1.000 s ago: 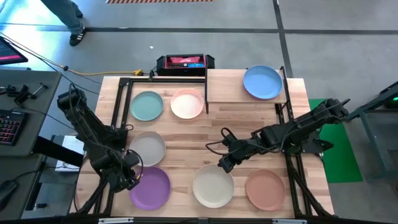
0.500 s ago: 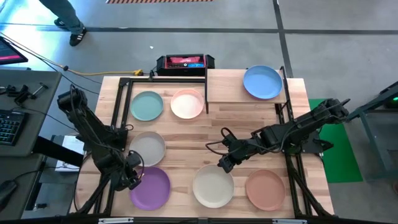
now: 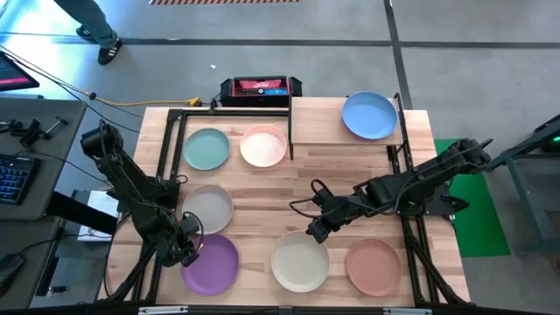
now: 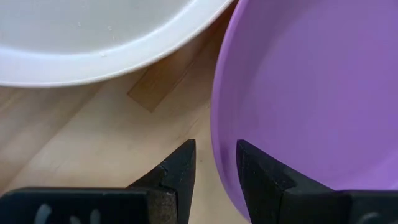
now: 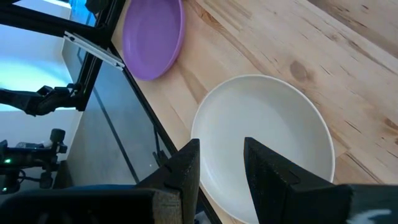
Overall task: Place and stack plates onto a shelf
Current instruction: Stack the purple plate on top of the blue plate on the shelf
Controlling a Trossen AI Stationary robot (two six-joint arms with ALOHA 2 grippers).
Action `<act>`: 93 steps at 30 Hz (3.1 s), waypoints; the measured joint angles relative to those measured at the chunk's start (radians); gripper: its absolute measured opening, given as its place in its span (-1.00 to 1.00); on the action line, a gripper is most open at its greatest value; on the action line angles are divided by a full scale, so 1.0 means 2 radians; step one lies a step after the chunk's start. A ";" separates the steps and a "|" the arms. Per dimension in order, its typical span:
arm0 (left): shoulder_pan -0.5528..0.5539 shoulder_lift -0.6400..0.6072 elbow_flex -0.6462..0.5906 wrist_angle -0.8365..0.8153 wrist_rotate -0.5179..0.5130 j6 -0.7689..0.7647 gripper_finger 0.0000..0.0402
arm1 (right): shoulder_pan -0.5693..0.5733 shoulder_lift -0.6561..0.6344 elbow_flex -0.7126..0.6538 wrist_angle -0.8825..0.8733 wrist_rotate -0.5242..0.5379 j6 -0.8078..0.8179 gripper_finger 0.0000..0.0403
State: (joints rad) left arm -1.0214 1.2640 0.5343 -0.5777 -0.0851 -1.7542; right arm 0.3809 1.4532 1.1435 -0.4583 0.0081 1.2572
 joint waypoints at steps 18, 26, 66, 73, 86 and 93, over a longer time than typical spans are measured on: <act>0.000 0.015 0.006 0.007 -0.002 0.001 -0.97 | 0.000 0.000 0.000 0.000 0.000 0.000 -0.47; 0.000 0.016 0.045 0.004 -0.014 0.038 -0.99 | 0.000 0.000 0.000 0.000 0.000 0.000 -0.47; 0.436 0.016 0.224 -0.095 -0.015 0.528 -1.00 | -0.151 0.000 0.000 0.100 0.082 -0.323 -0.18; 0.530 0.016 0.244 -0.095 -0.015 0.589 -1.00 | -0.219 0.000 0.000 0.101 0.056 -0.385 -0.18; 0.627 0.016 0.293 -0.095 -0.018 0.631 -1.00 | -0.276 0.000 0.100 0.051 0.058 -0.540 -0.18; 0.644 0.016 0.301 -0.085 -0.046 0.631 -1.00 | -0.286 0.000 0.149 -0.028 0.088 -0.552 -0.18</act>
State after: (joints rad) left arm 0.2663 1.2959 1.1370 -0.7485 -0.1773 -0.4927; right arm -0.1921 1.4532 1.4410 -0.5149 0.1837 0.1532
